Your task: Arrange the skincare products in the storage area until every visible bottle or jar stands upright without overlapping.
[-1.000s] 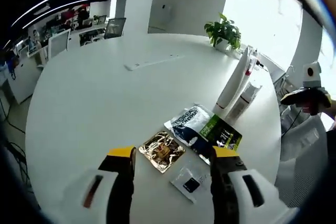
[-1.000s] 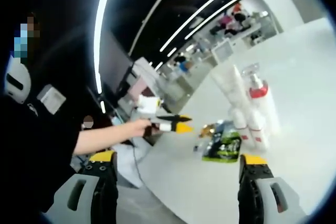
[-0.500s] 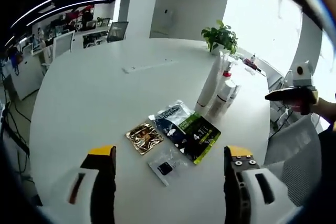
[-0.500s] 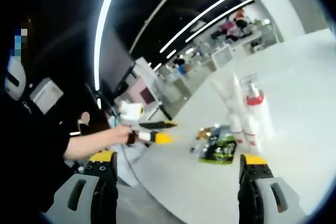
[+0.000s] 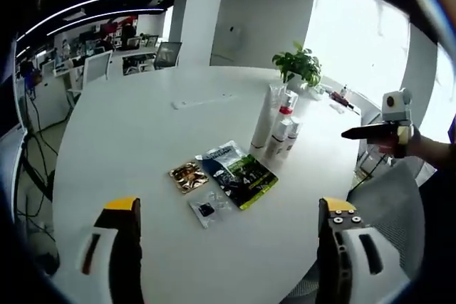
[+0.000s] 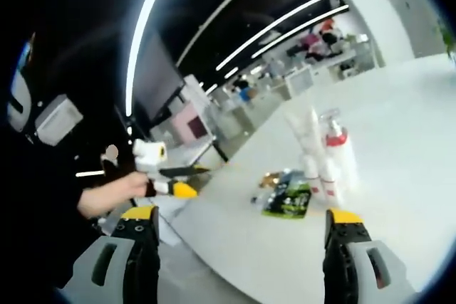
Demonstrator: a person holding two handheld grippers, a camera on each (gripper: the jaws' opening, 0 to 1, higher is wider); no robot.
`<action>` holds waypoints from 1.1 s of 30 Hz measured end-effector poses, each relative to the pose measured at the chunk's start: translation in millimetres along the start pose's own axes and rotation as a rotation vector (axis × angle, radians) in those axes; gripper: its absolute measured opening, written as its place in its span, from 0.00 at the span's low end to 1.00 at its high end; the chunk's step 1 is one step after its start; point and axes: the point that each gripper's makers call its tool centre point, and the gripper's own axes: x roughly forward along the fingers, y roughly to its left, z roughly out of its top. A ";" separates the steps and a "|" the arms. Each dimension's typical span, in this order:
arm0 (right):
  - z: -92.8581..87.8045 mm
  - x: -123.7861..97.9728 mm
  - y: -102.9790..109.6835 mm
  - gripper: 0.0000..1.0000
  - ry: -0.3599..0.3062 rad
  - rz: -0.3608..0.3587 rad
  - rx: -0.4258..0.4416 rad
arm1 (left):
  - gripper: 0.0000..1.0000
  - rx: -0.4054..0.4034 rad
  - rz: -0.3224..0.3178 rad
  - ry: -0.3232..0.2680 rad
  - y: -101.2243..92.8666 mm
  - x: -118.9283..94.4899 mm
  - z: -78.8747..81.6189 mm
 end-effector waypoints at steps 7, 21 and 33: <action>-3.4 -11.0 -0.6 0.99 -0.001 -0.014 -0.006 | 0.99 -0.046 0.017 -0.026 -15.4 -20.5 -5.5; -10.8 -30.0 1.1 0.99 -0.016 -0.036 0.001 | 0.99 -0.032 0.060 -0.030 -43.7 -50.9 -25.5; -12.0 -31.3 4.3 0.99 -0.011 -0.040 -0.016 | 0.99 -0.034 0.065 -0.009 -57.4 -57.4 -42.2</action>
